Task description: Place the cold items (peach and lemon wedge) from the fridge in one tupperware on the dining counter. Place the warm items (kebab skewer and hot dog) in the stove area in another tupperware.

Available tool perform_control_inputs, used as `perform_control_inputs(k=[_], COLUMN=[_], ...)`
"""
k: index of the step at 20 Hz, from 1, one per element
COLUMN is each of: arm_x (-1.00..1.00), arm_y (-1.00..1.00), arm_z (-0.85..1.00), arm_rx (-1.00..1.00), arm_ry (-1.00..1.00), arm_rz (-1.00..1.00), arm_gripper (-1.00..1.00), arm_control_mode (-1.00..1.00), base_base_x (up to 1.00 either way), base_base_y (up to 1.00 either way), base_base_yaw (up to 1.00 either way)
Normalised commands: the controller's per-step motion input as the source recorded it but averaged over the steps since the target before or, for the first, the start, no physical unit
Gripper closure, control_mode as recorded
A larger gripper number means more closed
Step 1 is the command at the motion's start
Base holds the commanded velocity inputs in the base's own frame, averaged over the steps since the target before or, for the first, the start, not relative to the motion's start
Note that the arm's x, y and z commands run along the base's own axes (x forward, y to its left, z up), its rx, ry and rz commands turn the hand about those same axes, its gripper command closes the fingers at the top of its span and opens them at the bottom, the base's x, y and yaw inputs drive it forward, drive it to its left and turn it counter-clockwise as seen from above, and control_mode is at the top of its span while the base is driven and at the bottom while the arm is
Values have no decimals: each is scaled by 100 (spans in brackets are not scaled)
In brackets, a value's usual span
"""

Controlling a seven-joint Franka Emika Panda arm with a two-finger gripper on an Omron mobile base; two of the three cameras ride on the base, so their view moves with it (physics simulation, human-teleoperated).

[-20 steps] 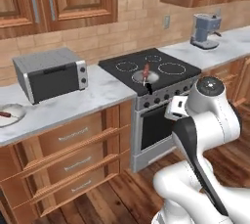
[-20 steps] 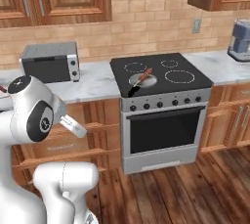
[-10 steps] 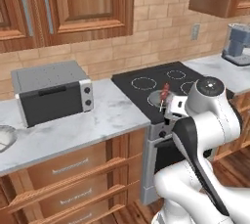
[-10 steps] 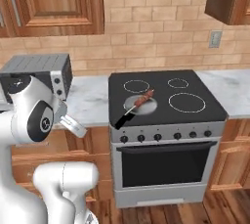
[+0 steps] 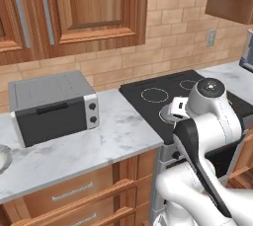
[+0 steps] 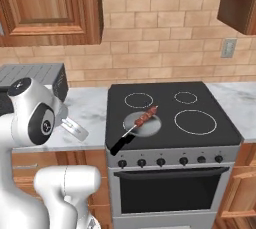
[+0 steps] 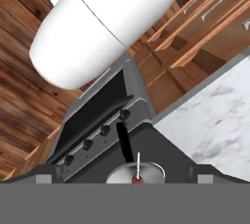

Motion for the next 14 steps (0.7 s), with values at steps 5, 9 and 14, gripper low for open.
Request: perform_control_inputs(k=[5,9,14], arm_x=[0,0,28], arm_y=[0,0,-26], arm_z=[0,0,0], arm_rx=[0,0,0], arm_ry=[0,0,0], arm_rz=[0,0,-7], arm_gripper=[-100,-100,-100], arm_control_mode=[100,100,-100], base_base_x=[-5,34,7], base_base_y=[-13,-51,-16], base_base_yaw=[-1,-8,-6])
